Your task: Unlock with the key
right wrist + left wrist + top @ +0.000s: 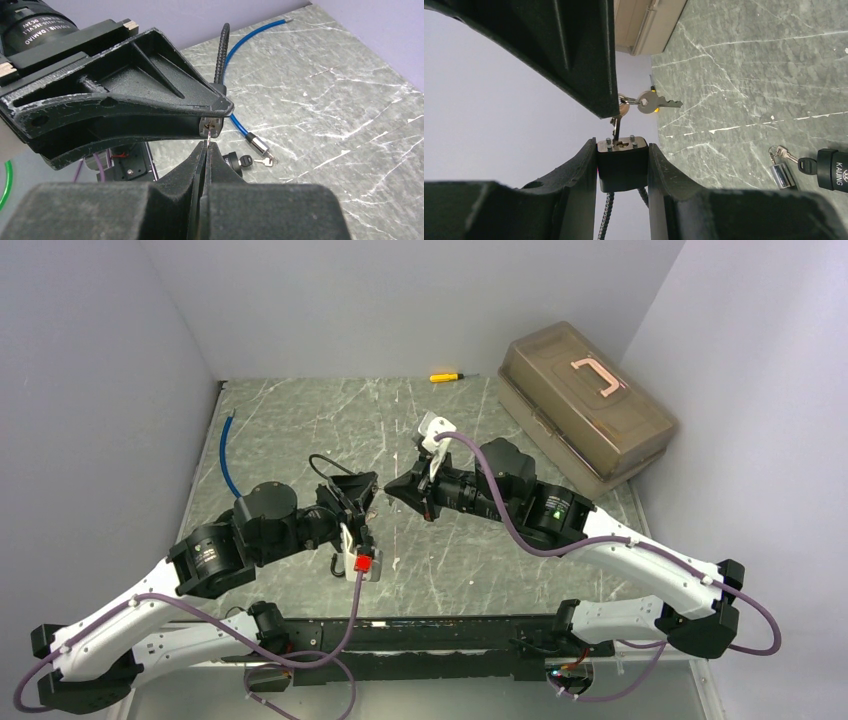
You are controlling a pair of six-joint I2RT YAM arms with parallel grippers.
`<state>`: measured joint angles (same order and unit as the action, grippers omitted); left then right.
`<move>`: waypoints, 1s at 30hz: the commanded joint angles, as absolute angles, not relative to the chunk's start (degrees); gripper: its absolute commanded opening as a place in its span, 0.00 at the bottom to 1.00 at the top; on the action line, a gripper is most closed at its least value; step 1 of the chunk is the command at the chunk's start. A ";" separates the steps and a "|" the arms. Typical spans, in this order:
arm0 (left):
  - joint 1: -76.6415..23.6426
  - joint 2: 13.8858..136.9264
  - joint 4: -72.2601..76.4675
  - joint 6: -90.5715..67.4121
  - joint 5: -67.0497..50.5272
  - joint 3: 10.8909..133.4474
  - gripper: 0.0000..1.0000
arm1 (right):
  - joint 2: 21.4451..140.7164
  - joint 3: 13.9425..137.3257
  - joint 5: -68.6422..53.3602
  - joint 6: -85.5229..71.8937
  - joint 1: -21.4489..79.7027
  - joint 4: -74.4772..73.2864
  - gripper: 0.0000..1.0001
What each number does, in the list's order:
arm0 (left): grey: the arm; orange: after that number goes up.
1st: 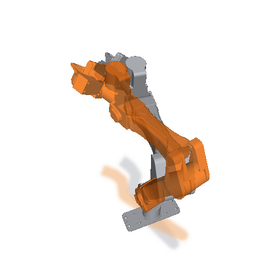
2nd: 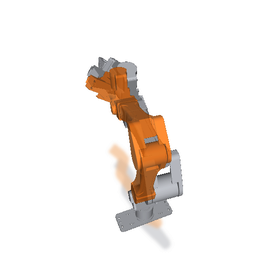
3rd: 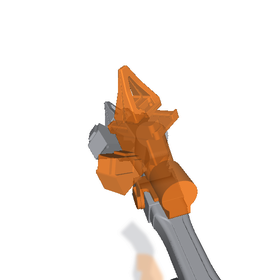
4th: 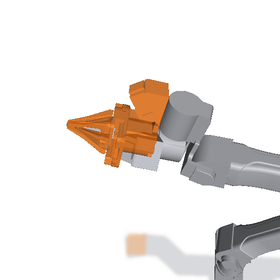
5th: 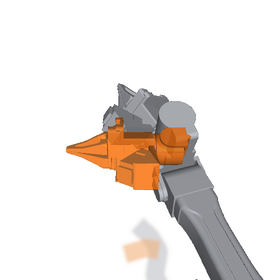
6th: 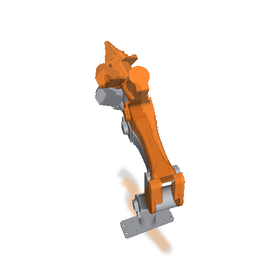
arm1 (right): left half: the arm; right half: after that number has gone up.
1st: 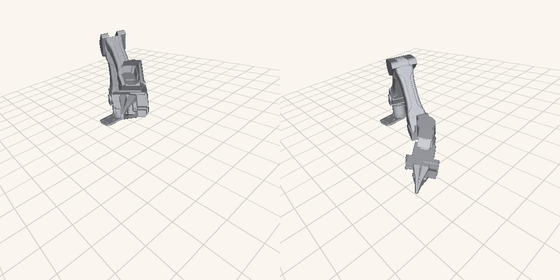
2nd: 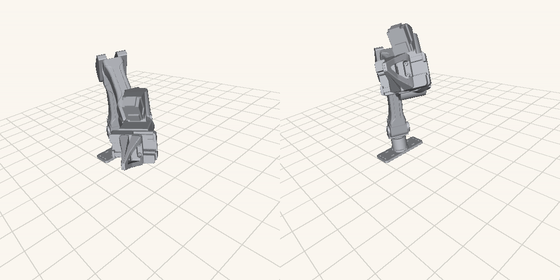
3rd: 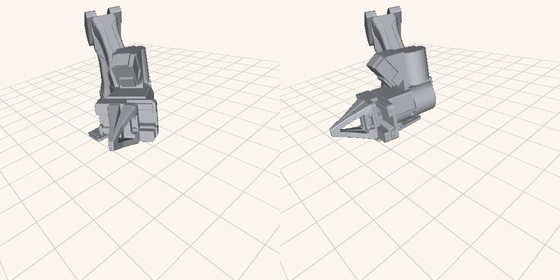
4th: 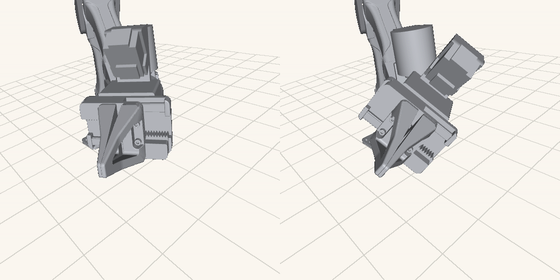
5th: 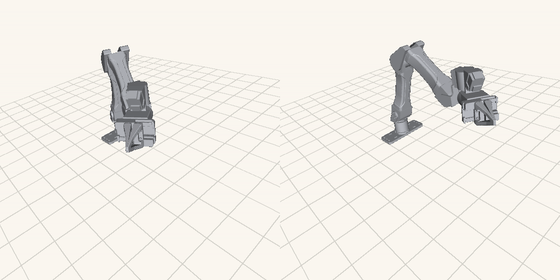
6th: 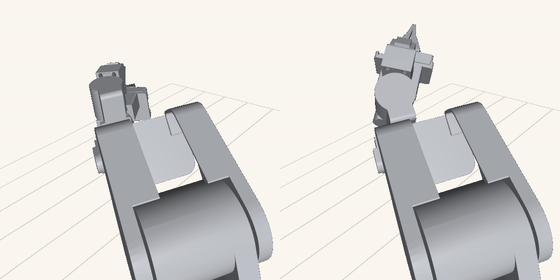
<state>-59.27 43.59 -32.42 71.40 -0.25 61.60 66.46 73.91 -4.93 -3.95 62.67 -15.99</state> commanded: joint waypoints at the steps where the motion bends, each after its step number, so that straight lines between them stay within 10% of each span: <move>1: -59.41 42.97 -30.11 72.07 -1.43 62.08 0.00 | 66.61 76.64 -4.53 -2.92 62.75 -12.22 0.00; 30: -59.41 43.04 -29.26 72.51 -0.44 62.14 0.00 | 65.91 73.87 -5.86 -3.94 62.82 -13.98 0.00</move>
<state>-59.27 43.59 -32.47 71.44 0.30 61.45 66.76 73.95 -5.02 -3.49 62.67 -15.44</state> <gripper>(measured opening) 0.368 0.007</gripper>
